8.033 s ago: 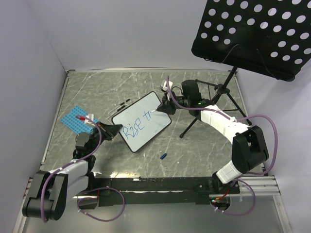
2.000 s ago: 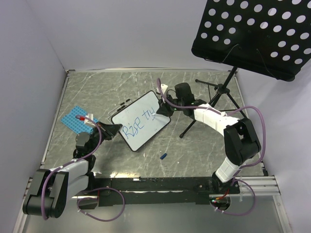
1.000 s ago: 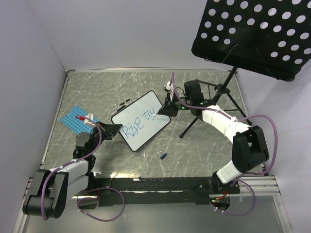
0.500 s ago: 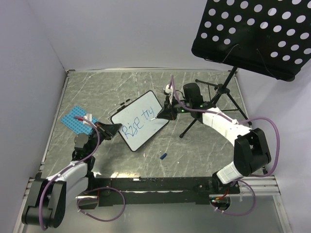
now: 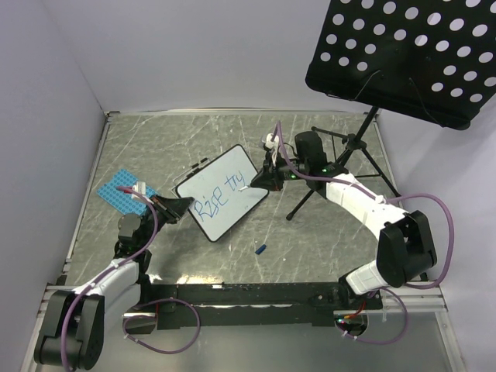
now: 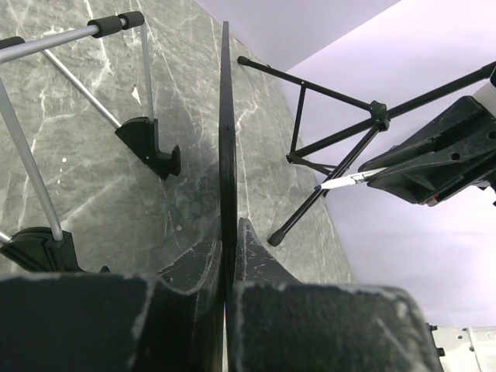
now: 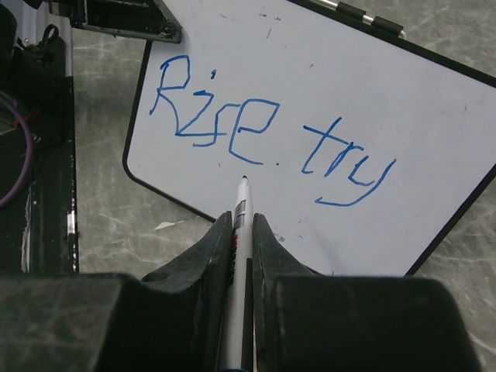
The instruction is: Write a sentence on the whiteboard
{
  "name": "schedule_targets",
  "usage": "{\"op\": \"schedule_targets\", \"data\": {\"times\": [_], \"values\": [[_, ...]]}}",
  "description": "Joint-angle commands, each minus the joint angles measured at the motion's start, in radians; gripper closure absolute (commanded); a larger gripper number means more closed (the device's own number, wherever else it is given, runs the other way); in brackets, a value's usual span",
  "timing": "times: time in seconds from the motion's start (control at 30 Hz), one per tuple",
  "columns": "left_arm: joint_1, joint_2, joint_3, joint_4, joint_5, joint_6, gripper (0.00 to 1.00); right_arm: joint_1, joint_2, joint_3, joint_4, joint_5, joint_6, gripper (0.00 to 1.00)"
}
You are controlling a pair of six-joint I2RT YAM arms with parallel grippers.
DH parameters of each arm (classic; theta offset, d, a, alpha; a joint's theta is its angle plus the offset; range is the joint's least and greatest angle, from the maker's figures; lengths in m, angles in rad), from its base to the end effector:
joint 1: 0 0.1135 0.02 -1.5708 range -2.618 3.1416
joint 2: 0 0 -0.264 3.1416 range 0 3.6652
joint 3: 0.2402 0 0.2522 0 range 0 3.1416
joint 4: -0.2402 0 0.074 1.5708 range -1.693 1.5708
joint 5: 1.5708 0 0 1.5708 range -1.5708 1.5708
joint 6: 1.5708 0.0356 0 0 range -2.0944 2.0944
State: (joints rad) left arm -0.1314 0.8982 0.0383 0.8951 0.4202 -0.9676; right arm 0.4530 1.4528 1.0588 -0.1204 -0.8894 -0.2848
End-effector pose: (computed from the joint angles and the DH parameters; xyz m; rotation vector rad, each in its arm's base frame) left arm 0.1639 -0.0363 0.1773 -0.3319 1.6313 -1.1750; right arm 0.2775 0.1658 0.2896 -1.2104 1.6253 1.0228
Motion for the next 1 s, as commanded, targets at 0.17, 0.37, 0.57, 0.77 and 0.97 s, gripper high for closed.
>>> {"op": "schedule_targets", "data": {"times": [0.17, 0.37, 0.57, 0.77, 0.97], "values": [[-0.013, -0.019, -0.095, 0.093, -0.031, -0.036, 0.99, 0.047, -0.043, 0.009, 0.025, -0.023, -0.011, 1.00], [-0.022, -0.009, -0.092, 0.094, -0.037, -0.033, 0.99, 0.088, -0.037, -0.003, 0.007, -0.020, -0.034, 1.00], [-0.030, 0.008, -0.098, 0.110, -0.041, -0.025, 0.99, 0.101, -0.029, -0.013, -0.001, -0.031, -0.054, 1.00], [-0.033, 0.031, -0.094, 0.123, -0.038, -0.016, 0.99, 0.099, -0.017, -0.019, -0.002, -0.048, -0.062, 1.00], [-0.037, 0.056, -0.098, 0.146, -0.043, -0.008, 0.99, 0.099, -0.009, -0.022, -0.004, -0.057, -0.067, 1.00]]}}
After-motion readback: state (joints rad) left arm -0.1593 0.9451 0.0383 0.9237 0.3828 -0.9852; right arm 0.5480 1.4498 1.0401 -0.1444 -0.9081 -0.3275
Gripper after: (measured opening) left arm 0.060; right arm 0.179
